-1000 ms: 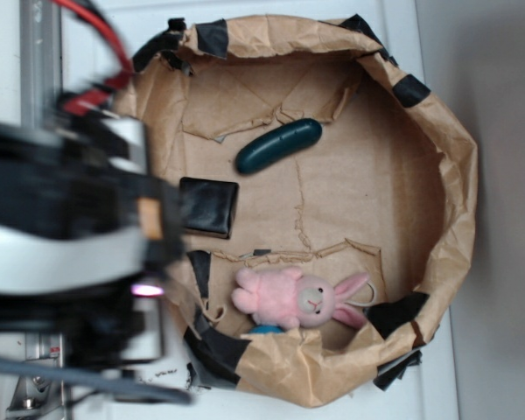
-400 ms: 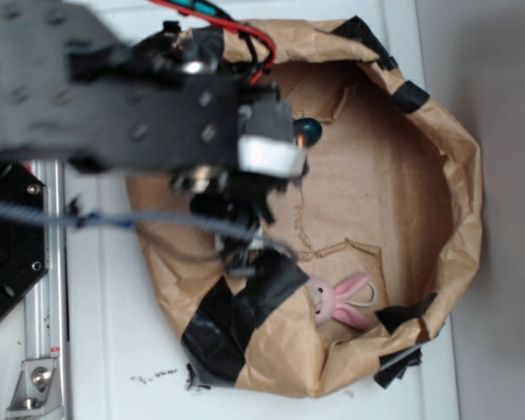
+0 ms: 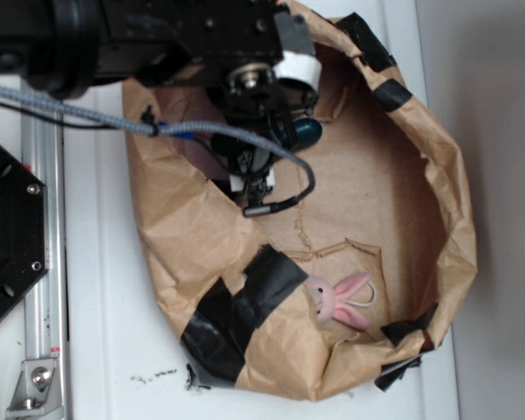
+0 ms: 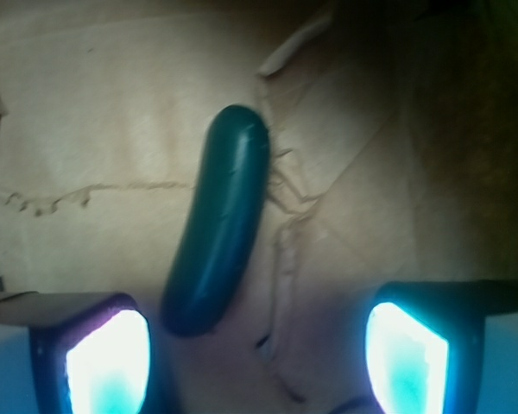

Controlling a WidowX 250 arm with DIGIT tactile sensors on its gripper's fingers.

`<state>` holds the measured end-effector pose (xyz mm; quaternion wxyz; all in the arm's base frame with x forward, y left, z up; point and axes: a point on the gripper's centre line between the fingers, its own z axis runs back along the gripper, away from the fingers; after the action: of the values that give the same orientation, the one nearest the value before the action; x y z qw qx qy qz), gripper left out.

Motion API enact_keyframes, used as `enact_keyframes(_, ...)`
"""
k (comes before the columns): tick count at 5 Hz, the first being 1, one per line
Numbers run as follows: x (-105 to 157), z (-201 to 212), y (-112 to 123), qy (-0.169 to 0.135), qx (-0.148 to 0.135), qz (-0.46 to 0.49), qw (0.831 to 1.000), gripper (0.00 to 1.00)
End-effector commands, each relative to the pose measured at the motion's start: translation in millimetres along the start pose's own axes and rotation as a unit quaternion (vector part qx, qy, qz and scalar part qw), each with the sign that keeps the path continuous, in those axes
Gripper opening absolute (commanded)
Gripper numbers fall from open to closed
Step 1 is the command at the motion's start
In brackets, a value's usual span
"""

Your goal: Grab the plastic pickle.

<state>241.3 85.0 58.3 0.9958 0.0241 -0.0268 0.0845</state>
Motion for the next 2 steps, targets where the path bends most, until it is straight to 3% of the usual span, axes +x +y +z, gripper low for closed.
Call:
enact_keyframes(1, 2, -22, 15, -0.001, 0.011, 0.0, 1.0, 1.0)
enact_keyframes(2, 0, -33, -6, -0.008, -0.004, -0.036, 0.999, 0.59)
